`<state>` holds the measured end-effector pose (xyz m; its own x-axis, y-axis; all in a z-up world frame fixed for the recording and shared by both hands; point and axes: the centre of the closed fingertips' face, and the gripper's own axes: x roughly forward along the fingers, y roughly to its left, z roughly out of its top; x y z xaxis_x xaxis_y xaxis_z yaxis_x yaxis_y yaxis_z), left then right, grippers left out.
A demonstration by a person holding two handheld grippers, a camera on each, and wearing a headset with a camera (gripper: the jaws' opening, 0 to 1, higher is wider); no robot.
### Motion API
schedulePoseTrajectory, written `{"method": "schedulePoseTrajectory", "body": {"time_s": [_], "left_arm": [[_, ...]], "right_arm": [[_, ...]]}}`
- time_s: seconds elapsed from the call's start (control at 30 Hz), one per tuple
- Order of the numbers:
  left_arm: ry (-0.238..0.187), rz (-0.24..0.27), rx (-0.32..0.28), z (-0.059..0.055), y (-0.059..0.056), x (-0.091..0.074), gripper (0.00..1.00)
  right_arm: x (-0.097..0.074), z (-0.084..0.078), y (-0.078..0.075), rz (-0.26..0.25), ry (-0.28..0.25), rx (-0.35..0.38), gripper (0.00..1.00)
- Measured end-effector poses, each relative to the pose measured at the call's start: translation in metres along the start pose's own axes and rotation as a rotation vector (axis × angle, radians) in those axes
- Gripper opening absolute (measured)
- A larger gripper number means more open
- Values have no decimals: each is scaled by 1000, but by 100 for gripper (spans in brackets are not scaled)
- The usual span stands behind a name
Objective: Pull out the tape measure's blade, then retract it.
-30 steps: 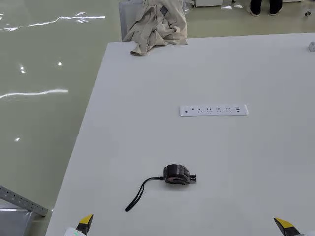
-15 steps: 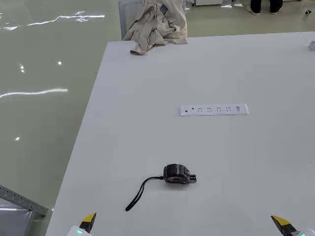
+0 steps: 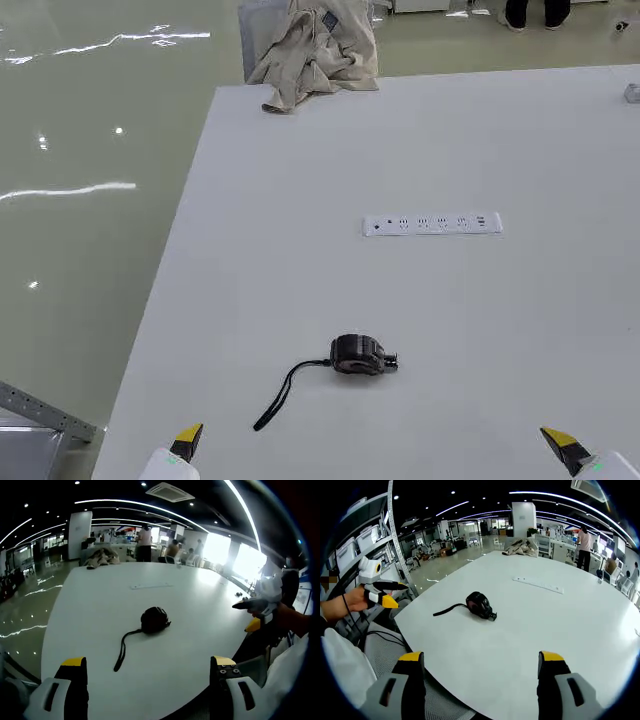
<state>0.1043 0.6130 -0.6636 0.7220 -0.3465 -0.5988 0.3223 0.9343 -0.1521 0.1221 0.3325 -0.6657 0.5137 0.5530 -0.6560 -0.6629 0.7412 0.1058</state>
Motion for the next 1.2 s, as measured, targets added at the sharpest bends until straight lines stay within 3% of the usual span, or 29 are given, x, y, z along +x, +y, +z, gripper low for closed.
{"method": "schedulePoseTrajectory", "body": {"time_s": [0.6,0.93,1.2], "left_arm": [[7,-39,21,3,-10,17,100],[8,-54,42,5,-15,28,100],[8,-43,35,4,-13,35,100]], "right_arm": [[10,-8,0,19,31,-27,97],[23,-4,-3,35,37,-42,96],[32,-6,-2,53,51,-53,95]]}}
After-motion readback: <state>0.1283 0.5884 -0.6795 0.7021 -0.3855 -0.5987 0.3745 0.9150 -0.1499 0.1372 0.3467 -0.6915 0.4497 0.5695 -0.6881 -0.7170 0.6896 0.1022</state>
